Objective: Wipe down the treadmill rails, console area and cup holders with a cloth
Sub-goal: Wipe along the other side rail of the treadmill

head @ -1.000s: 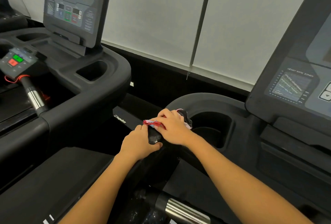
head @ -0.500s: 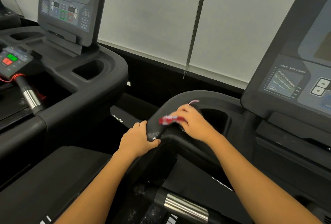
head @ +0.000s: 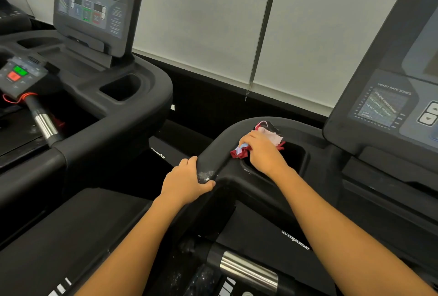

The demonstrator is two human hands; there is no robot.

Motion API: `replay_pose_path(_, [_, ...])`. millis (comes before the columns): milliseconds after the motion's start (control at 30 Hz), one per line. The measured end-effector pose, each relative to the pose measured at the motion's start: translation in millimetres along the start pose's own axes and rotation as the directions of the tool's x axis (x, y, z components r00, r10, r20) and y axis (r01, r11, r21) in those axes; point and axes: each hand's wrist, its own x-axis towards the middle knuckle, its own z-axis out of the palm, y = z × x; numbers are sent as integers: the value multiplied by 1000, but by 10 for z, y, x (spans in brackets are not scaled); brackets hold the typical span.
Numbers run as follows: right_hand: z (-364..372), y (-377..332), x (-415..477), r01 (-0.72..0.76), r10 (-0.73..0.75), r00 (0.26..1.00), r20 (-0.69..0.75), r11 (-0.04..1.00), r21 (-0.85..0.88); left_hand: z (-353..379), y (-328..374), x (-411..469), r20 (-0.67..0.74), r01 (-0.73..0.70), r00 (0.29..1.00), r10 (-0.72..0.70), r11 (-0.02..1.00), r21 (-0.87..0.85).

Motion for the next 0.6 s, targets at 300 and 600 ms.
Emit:
replay_pose_path(300, [203, -346, -618, 198, -207, 977, 48, 968, 152, -66, -45, 18, 81, -7, 997, 11, 999, -46])
replay_pose_path(600, [-277, -800, -805, -166, 179, 983, 47, 738, 654, -233, -14, -412, -56, -227, 973, 224, 880, -418])
